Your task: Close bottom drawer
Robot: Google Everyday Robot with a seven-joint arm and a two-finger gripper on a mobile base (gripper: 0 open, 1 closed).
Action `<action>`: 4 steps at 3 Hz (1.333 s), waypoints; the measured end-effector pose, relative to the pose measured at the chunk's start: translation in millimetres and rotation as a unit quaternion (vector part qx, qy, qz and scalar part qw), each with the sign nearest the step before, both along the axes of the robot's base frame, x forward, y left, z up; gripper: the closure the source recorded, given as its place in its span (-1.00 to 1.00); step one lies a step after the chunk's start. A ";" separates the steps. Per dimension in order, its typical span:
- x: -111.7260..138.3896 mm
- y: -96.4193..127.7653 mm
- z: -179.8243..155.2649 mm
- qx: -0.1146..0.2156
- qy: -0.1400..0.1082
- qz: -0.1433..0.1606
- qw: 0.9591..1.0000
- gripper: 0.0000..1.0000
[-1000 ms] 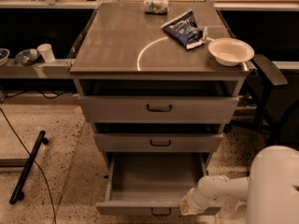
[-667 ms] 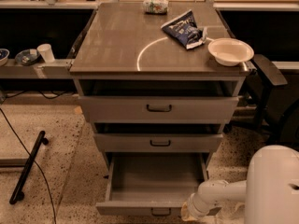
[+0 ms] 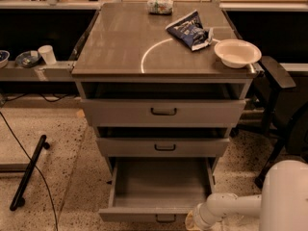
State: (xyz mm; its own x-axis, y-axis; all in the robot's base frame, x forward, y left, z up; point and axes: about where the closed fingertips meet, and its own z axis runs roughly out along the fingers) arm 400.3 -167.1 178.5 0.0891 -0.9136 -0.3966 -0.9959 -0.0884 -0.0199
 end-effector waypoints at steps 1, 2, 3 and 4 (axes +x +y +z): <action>10.7 3.8 -6.6 0.027 -0.022 -0.030 0.999 1.00; 28.2 7.7 -10.7 0.051 -0.054 -0.078 0.994 1.00; 44.0 8.9 -16.1 0.060 -0.073 -0.122 0.988 1.00; 63.8 8.6 -22.8 0.061 -0.086 -0.155 0.982 1.00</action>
Offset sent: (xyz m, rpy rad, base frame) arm 0.0578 0.0081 -0.0116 0.1612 -0.2040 -0.2982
